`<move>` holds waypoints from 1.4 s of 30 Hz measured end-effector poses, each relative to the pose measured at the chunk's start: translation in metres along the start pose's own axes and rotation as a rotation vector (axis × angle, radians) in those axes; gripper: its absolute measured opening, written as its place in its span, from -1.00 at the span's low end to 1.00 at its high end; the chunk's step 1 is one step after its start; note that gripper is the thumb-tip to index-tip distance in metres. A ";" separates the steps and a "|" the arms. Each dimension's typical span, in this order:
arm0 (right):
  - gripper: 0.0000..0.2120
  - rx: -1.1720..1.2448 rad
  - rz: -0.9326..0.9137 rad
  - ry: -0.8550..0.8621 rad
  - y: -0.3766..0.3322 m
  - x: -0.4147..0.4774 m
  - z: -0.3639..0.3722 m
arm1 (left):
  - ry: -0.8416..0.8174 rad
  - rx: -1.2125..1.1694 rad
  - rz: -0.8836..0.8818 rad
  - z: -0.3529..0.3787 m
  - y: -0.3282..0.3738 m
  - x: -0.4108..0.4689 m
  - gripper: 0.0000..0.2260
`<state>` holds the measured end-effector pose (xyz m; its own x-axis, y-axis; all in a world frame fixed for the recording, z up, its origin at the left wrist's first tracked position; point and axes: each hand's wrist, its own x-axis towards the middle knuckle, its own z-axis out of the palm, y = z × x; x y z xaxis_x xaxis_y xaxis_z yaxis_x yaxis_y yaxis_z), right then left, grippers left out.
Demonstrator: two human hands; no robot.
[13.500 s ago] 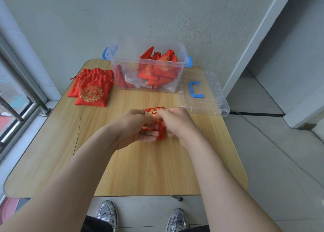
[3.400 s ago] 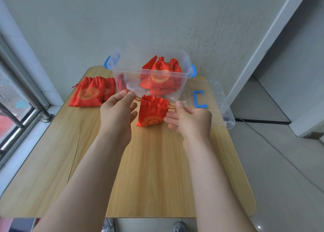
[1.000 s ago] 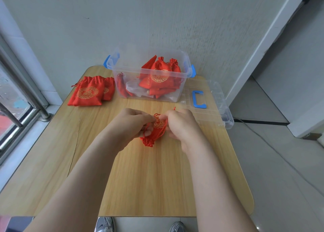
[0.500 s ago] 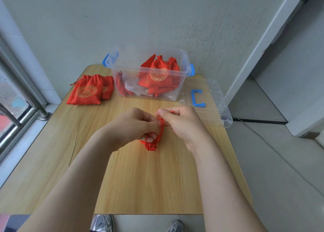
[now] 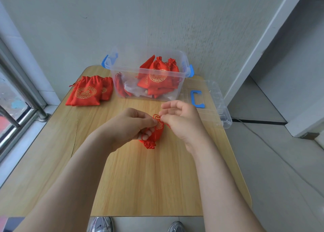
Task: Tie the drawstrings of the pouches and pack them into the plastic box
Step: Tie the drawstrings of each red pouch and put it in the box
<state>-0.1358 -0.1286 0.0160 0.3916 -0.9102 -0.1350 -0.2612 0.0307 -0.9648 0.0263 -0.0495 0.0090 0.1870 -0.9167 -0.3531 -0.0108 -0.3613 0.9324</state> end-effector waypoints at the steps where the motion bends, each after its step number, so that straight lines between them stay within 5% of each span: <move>1: -0.73 -0.043 -0.010 0.005 -0.001 -0.001 0.000 | 0.014 -0.012 -0.002 0.000 0.000 0.000 -0.78; 9: -0.67 -0.333 -0.224 -0.103 -0.007 -0.012 0.002 | -0.009 -0.047 -0.016 -0.001 0.004 -0.004 -0.75; 19: -0.83 -0.622 -0.475 -0.034 0.002 -0.008 0.006 | 0.007 -0.133 -0.084 -0.001 0.008 -0.004 -0.79; 24: -0.88 -0.755 -0.460 0.003 0.006 -0.005 0.008 | 0.035 -0.216 -0.056 -0.003 0.007 -0.005 -0.76; 27: -0.81 -0.781 -0.384 0.003 0.004 -0.007 0.009 | 0.109 -0.156 -0.003 -0.003 0.005 -0.006 -0.51; 29: -0.72 -0.734 -0.318 0.005 0.002 -0.007 0.009 | 0.222 -0.063 0.049 -0.002 0.004 -0.005 -0.46; 33: -0.73 -0.514 -0.172 -0.008 -0.002 -0.005 0.006 | 0.379 0.039 0.145 0.001 0.003 -0.005 -0.70; 42: -0.76 -0.036 0.057 -0.132 -0.003 -0.002 0.004 | 0.453 0.296 0.316 0.006 0.003 -0.004 -0.81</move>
<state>-0.1322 -0.1247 0.0181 0.4869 -0.8452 -0.2205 -0.3173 0.0641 -0.9462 0.0199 -0.0478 0.0124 0.5277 -0.8470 0.0645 -0.3935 -0.1764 0.9023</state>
